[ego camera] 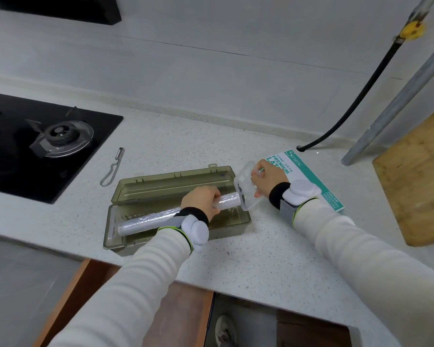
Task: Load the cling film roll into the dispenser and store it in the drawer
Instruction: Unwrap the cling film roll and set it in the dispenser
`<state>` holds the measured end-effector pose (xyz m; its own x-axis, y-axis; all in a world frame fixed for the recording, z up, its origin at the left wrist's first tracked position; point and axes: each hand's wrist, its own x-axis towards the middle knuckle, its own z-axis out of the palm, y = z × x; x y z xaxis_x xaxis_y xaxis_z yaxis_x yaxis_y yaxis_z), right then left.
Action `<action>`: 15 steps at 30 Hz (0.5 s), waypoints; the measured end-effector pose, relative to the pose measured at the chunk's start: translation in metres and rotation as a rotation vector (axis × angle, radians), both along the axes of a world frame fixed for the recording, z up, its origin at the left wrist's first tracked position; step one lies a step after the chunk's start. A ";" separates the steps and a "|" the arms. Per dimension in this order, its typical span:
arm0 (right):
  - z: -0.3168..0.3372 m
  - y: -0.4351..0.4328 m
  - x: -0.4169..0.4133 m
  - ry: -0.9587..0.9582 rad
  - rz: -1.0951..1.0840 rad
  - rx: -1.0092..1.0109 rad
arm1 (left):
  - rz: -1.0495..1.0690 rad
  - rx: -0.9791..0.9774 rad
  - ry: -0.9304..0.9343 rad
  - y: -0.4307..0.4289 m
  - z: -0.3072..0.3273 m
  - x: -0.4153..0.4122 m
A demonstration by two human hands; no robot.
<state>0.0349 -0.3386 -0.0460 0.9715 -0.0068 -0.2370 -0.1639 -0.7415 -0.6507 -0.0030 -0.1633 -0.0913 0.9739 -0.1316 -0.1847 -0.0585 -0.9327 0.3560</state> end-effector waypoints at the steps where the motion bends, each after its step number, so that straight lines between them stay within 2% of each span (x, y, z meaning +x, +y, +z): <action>1: 0.000 0.000 -0.001 0.001 -0.002 -0.004 | 0.002 -0.004 -0.003 0.000 0.000 0.000; 8: -0.009 0.003 -0.007 0.056 0.024 0.022 | 0.026 -0.044 -0.045 0.006 0.011 0.000; 15: -0.005 0.004 -0.011 0.030 0.113 -0.068 | 0.015 -0.054 -0.056 0.007 0.016 -0.003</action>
